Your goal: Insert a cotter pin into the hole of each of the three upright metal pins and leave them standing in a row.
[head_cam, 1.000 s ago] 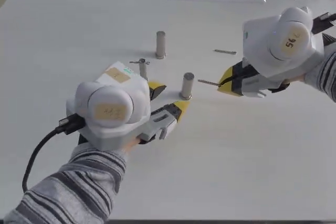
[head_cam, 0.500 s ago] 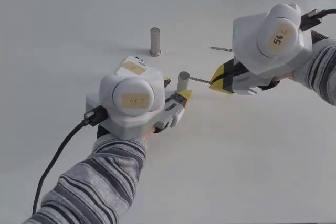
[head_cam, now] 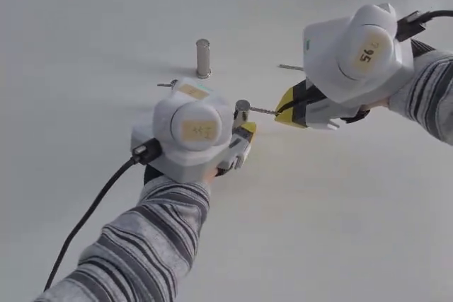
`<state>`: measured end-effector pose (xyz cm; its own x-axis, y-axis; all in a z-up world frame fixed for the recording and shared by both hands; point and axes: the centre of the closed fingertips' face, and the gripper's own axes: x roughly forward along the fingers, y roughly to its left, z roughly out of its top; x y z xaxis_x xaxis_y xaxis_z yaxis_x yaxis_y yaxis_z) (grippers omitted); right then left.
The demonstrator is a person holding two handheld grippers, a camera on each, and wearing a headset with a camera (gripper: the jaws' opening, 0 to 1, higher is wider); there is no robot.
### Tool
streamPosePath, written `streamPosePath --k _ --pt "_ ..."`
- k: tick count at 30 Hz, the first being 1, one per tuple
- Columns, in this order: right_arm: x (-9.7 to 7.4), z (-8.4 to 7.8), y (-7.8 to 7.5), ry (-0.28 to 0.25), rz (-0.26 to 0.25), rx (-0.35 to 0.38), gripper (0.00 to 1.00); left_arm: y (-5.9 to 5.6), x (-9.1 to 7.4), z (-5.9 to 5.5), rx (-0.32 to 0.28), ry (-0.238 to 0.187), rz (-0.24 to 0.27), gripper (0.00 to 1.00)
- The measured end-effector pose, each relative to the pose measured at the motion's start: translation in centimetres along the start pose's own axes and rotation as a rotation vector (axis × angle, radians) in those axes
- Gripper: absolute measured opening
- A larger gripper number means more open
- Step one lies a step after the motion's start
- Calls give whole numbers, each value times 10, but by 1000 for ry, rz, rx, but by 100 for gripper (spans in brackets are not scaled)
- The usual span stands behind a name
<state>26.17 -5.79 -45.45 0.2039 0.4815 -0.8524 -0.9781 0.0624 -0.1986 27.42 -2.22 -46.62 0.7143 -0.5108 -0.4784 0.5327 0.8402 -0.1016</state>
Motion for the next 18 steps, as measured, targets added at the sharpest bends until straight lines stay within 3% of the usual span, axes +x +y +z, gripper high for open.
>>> streamPosePath --k 9,18 --pt "-2 5 0 15 -11 -47 0 1 2 0 -29 -6 9 12" --pt "-3 16 0 -12 -11 -53 0 1 3 -5 -30 9 27 10"
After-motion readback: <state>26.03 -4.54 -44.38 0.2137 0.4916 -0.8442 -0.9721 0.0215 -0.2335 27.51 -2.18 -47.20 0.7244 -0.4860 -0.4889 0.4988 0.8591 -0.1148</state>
